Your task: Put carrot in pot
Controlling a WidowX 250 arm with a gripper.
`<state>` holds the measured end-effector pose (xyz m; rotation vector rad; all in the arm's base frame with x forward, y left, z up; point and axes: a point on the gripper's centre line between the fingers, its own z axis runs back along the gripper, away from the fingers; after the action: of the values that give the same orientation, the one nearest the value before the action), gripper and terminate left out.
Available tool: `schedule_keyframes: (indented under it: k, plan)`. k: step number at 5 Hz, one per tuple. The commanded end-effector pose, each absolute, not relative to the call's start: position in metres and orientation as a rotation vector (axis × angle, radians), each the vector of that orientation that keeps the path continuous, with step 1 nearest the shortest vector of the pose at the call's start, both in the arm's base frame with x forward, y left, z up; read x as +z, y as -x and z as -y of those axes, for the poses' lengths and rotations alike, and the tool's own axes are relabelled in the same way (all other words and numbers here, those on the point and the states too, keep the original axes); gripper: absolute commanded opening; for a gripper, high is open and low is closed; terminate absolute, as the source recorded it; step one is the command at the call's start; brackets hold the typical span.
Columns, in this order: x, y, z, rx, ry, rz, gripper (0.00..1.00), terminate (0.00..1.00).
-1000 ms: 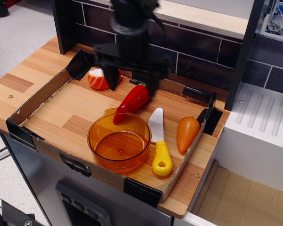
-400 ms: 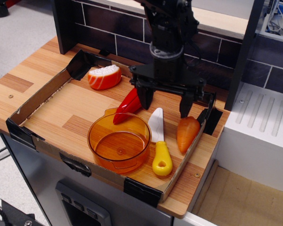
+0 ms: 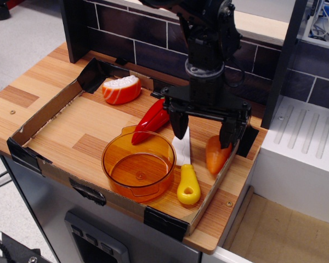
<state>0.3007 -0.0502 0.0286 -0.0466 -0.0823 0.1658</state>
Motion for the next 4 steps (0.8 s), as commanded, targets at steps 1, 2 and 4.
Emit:
schedule_keyframes:
  k: [1,2,4]
  plan:
    - [0.039,-0.309,0.059,0.17,0.069,0.111,1.0,0.0]
    - [0.029,-0.308,0.062,0.182,0.061,0.097,1.0,0.0]
    - [0.023,-0.3,0.068,0.229,0.077,0.085,1.0,0.0]
